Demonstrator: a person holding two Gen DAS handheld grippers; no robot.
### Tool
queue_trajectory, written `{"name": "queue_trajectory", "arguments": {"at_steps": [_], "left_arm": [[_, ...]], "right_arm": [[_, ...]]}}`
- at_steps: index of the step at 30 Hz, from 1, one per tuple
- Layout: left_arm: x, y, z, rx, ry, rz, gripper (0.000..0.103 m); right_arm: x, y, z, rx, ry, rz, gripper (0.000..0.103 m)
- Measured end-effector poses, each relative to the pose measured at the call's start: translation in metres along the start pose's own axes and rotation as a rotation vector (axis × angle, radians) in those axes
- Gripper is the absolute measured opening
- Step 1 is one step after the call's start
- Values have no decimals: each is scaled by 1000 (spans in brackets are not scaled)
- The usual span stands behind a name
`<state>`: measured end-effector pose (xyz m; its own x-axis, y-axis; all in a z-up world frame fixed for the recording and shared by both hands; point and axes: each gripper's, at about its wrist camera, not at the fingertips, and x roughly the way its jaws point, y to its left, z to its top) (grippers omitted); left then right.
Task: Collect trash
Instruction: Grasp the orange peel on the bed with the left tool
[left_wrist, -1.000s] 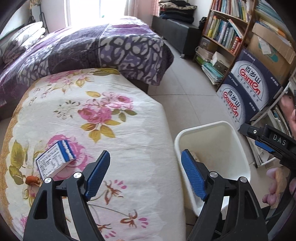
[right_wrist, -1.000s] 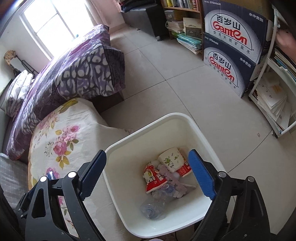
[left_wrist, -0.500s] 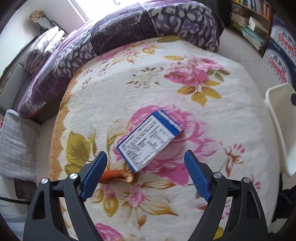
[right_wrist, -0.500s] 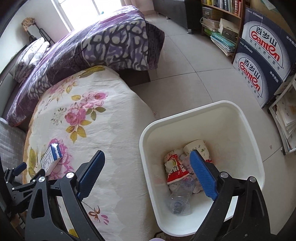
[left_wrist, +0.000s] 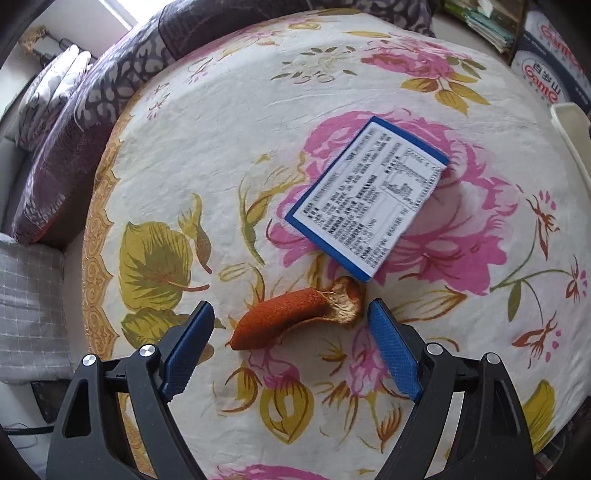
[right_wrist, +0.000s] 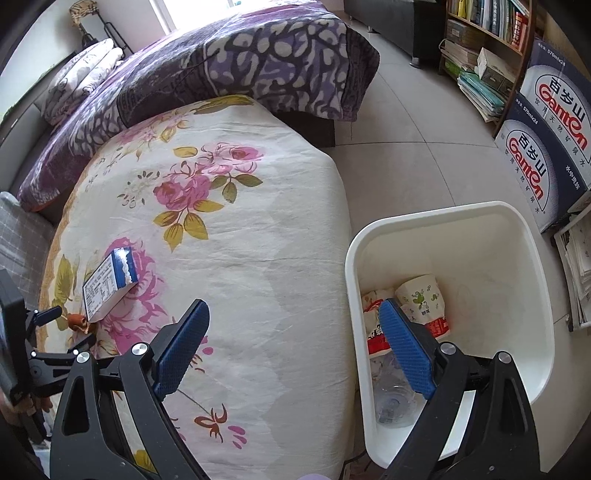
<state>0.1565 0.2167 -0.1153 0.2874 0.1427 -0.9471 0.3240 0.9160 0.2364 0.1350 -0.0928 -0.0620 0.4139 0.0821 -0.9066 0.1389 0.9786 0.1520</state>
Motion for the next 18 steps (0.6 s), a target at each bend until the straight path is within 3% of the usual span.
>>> {"name": "queue_trajectory", "arguments": {"at_steps": [5,11,12,13,14,18], "left_arm": [[11,29,-8,-116,-22,-193,75],[5,30,-18,-92,-26,-222,60],[3,29,-19,-88,-29,-225,50],[1,29,-21,-91,-33,-225,28],[-3,26,-23,-102,-28,-248,22],[-6,25,-28,-99,-32,-258,25]], "right_arm": [[5,3,-1,-8,10,-11,89],[14,8,-3,-1,28,-4,89],[15,11,-4,-9,27,-4,89],[15,13,-6,-17,26,-4,89],[15,15,-6,-23,26,-4,89],[17,22,-10,-48,24,-3,89]]}}
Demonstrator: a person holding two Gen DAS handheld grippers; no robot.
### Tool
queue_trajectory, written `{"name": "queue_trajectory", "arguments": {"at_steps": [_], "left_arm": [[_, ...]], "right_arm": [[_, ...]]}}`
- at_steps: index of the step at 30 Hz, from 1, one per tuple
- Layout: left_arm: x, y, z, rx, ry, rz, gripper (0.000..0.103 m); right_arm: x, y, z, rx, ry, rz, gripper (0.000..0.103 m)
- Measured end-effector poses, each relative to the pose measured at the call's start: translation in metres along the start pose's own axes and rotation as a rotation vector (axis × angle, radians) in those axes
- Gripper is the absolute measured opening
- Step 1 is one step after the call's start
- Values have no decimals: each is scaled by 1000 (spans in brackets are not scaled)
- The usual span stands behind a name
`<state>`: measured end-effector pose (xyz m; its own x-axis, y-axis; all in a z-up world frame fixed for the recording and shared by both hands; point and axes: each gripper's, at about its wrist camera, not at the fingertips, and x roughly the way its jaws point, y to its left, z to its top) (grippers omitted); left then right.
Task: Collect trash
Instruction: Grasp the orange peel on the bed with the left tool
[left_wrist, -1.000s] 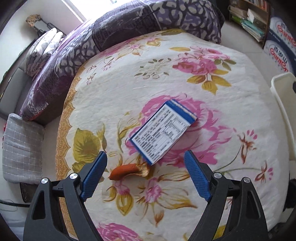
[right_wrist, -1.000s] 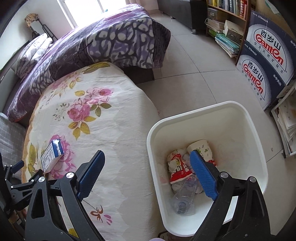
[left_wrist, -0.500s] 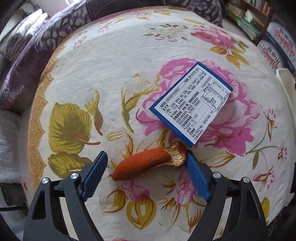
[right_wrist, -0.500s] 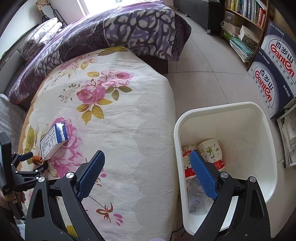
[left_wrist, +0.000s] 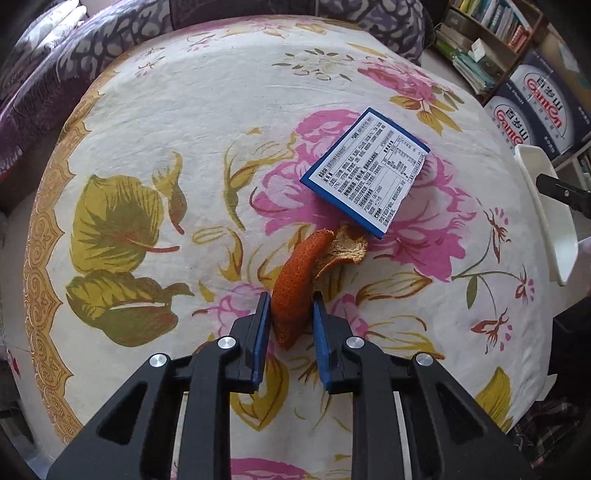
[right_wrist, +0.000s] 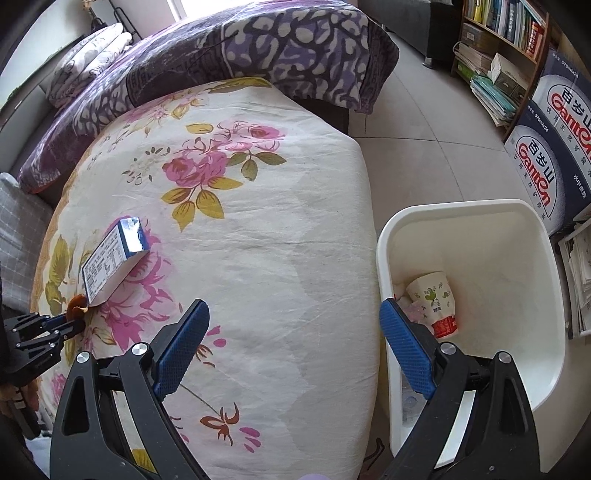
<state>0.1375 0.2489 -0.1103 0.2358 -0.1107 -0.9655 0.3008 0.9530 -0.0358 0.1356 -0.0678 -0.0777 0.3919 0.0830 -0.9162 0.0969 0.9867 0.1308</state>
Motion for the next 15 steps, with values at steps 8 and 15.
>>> {"name": "queue_trajectory", "arguments": {"at_steps": [8,15], "left_arm": [[4,-12,8,20,-16,71,46],[-3,-13,11,-4,-24,43,21]], "right_arm": [[-1,2,-2,-2,0,0,89],[5,9,-2,-4,31,27,89]]}}
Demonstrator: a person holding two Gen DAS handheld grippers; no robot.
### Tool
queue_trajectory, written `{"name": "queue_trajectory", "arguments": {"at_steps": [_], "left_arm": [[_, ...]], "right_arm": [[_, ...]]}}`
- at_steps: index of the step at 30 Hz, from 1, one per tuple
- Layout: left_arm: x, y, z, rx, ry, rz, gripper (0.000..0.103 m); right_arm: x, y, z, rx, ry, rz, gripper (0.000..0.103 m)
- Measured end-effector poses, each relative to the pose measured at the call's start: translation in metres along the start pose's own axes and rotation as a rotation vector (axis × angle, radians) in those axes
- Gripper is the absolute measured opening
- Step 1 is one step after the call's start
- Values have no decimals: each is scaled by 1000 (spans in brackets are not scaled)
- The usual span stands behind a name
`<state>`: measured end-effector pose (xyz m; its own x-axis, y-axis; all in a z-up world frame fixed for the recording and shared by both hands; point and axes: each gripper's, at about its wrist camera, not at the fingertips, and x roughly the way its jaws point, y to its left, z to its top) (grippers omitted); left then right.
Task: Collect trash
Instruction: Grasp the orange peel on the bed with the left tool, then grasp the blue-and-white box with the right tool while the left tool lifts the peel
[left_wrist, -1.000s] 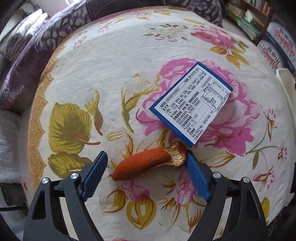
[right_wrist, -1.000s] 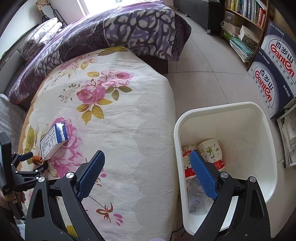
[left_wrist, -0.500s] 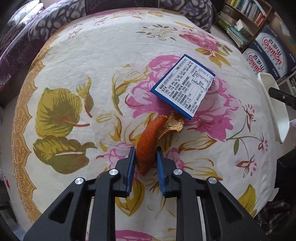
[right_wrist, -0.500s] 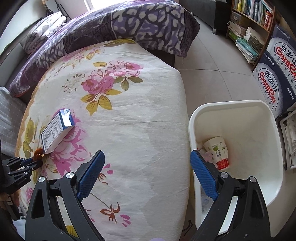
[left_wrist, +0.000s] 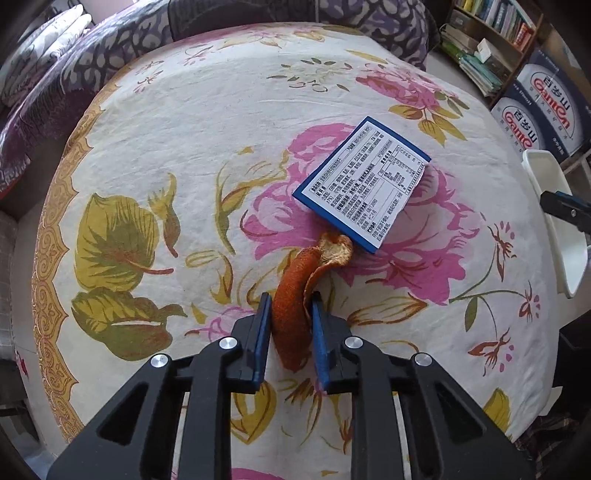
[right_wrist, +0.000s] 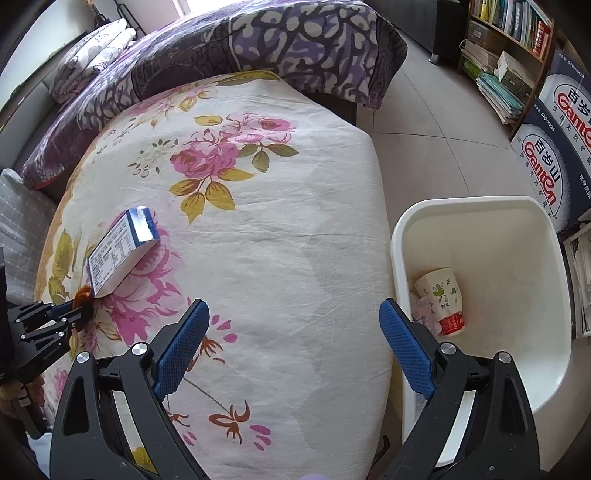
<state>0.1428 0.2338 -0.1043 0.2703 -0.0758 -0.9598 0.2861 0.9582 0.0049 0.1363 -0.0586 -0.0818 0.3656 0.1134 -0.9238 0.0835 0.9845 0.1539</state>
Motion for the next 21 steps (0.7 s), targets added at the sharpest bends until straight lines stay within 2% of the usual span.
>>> {"name": "queue_trajectory", "arguments": {"at_steps": [4,8,13,17,21], "left_arm": [[-25,2,-1,0,-52,-8,21],[-71,14,5,-73,-174,8,21],[-131,29,5,-208,-350,30,21],[-153,26,3,-259,-416,40,21],[-163,29,0,-279,-453,44,21]], "right_arm": [[9,20,-1,6,43,57,89],[21,54,1,55,45,110,89],[50,99,10,300,83,191,89],[60,131,23,388,17,108,92],[70,152,37,328,-1,-25,97]]}}
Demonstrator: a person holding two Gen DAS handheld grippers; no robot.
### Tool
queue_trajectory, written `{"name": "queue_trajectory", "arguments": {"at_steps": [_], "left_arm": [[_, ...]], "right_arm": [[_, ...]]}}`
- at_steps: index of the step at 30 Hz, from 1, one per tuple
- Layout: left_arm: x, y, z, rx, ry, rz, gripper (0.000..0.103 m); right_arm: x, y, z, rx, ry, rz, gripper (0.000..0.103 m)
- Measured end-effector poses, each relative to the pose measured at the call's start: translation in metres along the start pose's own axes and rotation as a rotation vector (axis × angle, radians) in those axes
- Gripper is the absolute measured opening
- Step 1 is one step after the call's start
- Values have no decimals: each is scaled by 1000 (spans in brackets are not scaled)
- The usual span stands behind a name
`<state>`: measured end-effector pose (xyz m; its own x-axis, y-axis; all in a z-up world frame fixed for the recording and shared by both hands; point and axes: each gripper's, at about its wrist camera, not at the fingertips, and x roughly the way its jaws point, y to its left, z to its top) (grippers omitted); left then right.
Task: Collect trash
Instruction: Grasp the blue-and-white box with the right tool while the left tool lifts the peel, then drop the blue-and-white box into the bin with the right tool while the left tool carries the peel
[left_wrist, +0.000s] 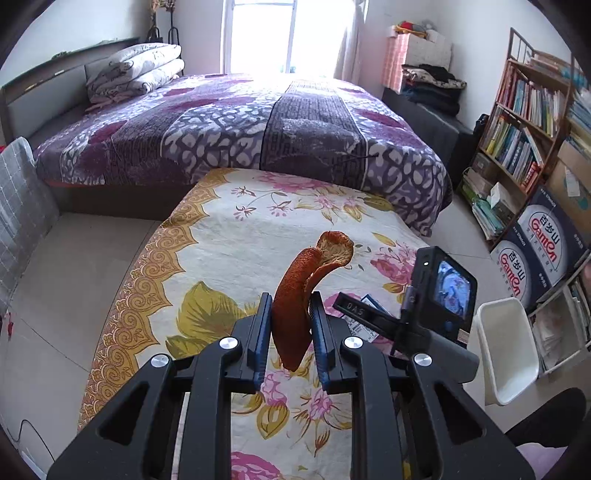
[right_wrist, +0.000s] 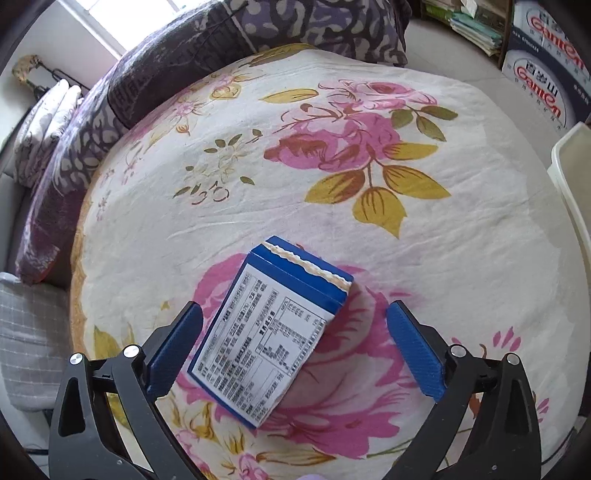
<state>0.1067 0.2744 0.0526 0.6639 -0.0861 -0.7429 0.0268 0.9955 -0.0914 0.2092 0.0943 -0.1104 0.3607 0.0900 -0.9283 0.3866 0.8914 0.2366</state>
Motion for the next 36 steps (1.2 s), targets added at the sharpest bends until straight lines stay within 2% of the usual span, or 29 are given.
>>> {"name": "queue_trajectory", "arguments": {"at_steps": [3,7,9,13,15,17,22,23,25,28,29,30,31,33,36], "left_arm": [[-2,6,2,-29,-8,8,21],[0,9,0,-39,-8,58,21],[0,9,-1,-54,-9,69,21],[2,11,-2,-91,-4,86,21],[5,11,-3,-109,7,95,21],[9,10,-5,-121,22,101,21],[14,1,-5,-127,32,104,21],[14,0,-5,-125,35,99,21],[16,-4,-5,-109,36,107,22],[19,-9,-6,-93,43,112,22],[20,-9,-7,-90,44,116,22],[21,-9,-7,-89,46,120,22],[22,-9,-7,-93,47,122,22],[22,-8,-7,-102,44,126,22],[19,-9,-4,-111,22,125,21]], "right_arm": [[5,13,-2,-106,-20,-64,97],[7,27,-18,-376,-41,-101,96],[1,21,-26,-454,-61,-69,91],[-16,5,-39,-646,-67,13,65],[-21,-1,-41,-693,-25,70,63],[-27,-8,-42,-739,2,86,62],[-35,-26,-45,-730,28,77,67],[-33,-27,-46,-728,36,75,77],[-29,-28,-48,-714,50,56,89],[-27,-29,-52,-704,28,49,90],[-28,-30,-52,-701,18,48,85],[-29,-31,-52,-696,1,44,75],[-32,-32,-51,-701,-18,45,58],[-36,-35,-47,-697,-3,89,57],[-48,-38,-40,-691,-40,108,55]]}}
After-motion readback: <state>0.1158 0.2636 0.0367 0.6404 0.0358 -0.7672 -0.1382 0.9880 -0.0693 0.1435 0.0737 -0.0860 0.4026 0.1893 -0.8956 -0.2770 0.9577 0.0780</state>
